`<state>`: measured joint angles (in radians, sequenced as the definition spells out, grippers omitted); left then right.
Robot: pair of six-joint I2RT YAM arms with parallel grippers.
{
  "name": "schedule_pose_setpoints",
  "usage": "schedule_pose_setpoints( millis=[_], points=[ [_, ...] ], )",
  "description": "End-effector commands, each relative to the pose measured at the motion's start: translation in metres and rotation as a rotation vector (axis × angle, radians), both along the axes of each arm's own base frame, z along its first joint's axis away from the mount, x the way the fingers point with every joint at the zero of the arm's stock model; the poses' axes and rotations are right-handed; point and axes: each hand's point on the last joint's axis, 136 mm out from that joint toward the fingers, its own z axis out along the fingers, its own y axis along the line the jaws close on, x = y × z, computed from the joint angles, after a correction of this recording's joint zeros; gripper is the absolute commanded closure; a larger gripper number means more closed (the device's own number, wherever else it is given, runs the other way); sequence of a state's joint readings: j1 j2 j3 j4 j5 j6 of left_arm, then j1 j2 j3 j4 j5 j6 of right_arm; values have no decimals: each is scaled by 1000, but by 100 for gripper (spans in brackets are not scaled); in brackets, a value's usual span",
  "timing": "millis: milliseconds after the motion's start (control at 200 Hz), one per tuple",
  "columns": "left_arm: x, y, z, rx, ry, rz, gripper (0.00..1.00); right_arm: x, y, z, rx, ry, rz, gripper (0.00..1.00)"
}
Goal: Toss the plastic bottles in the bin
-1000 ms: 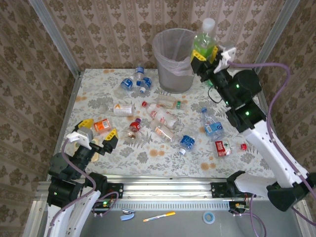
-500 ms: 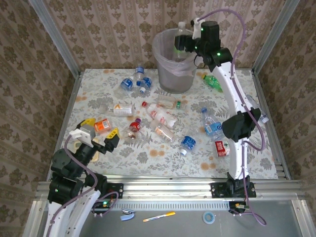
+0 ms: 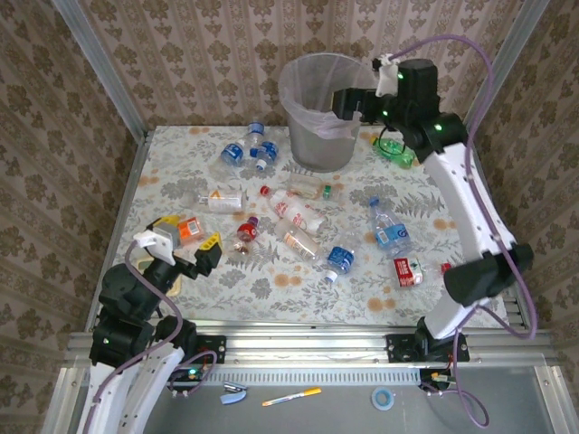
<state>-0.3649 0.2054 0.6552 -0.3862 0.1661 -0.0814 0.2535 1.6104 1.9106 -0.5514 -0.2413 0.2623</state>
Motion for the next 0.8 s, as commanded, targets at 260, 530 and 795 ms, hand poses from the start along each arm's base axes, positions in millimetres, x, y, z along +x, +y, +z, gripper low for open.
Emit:
schedule_pose_setpoints(
  millis=[260,530,795],
  points=[
    [21,3,-16,8,218,67,0,-97,11,-17,39,-23,166,0],
    [44,3,-33,-27,400,139,0,-156,-1,-43,7,-4,192,0],
    [65,-3,-58,-59,598,196,0,-185,-8,-72,15,54,191,0]
  ],
)
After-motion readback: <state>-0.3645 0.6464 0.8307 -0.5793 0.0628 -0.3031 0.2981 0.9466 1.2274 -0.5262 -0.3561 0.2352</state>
